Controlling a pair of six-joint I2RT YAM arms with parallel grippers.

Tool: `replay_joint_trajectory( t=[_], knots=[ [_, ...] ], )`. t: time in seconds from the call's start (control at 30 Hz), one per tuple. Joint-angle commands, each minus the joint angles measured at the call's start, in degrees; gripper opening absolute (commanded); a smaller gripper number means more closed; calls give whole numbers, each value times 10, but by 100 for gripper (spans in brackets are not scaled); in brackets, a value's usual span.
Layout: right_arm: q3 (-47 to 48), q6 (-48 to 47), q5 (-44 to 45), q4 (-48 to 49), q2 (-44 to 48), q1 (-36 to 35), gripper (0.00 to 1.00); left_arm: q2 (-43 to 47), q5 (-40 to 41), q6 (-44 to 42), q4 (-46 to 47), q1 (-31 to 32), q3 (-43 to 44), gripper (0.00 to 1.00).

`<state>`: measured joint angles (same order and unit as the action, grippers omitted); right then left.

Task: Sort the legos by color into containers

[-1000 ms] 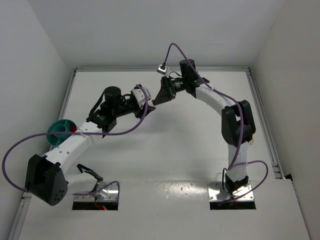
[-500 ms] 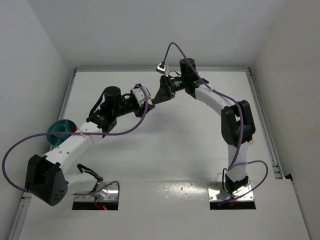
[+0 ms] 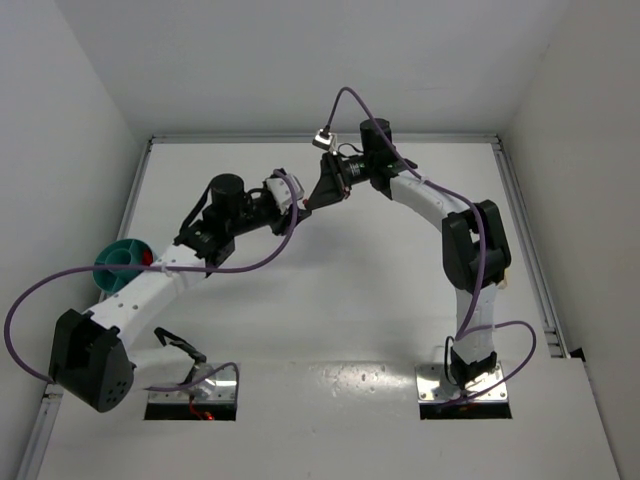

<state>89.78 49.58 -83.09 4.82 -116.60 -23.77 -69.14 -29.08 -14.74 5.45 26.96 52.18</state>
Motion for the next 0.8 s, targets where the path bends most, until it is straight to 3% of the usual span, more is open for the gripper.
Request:
replay_joint_trajectory(
  t=[0.0,0.27,0.4,0.57,0.63,0.67,0.77],
  knots=[
    [-2,2,-12,27,8,-5,2,23,3,-6,40,11,10,48],
    [-2,7,-17,27,8,-5,1,28,9,-6,46,27,21,43],
    [-7,7,-17,32,8,-5,1,28,9,-11,33,27,21,30],
    [-7,7,-17,32,8,-5,2,23,9,-18,14,27,21,23],
    [-7,7,-17,32,13,-5,12,23,9,-23,7,27,21,19],
    [-7,7,-17,32,13,1,26,30,15,-28,1,27,21,19],
    [-7,7,-12,37,13,8,46,36,15,-34,-11,27,14,16]
  ],
)
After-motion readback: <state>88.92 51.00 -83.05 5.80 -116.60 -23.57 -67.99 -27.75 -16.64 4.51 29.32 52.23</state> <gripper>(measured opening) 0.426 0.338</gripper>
